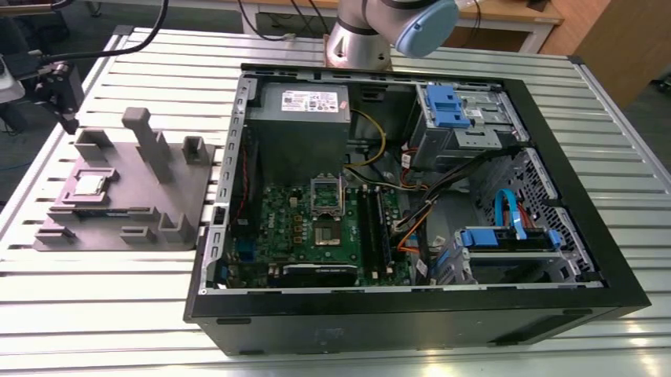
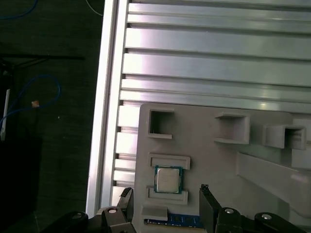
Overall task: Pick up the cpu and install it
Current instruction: 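Pick up the cpu and move it towards the insertion slot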
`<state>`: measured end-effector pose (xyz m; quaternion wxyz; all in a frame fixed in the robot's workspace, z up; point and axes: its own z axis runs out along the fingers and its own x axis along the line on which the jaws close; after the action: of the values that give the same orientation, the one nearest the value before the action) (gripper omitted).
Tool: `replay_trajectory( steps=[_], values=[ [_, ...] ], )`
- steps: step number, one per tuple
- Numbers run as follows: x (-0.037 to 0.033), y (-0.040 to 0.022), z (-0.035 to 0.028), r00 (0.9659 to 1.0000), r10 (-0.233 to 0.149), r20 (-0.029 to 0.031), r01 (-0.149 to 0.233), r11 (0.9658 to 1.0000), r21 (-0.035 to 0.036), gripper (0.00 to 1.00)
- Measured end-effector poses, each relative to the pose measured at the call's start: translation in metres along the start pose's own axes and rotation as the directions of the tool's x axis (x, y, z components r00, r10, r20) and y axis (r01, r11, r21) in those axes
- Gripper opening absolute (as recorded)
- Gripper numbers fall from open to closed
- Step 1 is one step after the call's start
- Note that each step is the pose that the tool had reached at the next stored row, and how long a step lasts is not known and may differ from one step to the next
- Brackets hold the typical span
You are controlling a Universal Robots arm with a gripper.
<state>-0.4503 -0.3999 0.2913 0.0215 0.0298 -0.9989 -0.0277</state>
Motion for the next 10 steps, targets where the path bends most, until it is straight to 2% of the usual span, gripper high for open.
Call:
replay_trajectory(
  steps=[1, 10],
  values=[
    [-0.0002, -0.0009, 0.0051, 1.0000, 0.000, 0.0001, 0.000, 1.0000, -0.0007, 0.65],
    [-0.0005, -0.0047, 0.0169, 1.0000, 0.000, 0.0003, 0.000, 1.0000, -0.0035, 0.65]
  ],
)
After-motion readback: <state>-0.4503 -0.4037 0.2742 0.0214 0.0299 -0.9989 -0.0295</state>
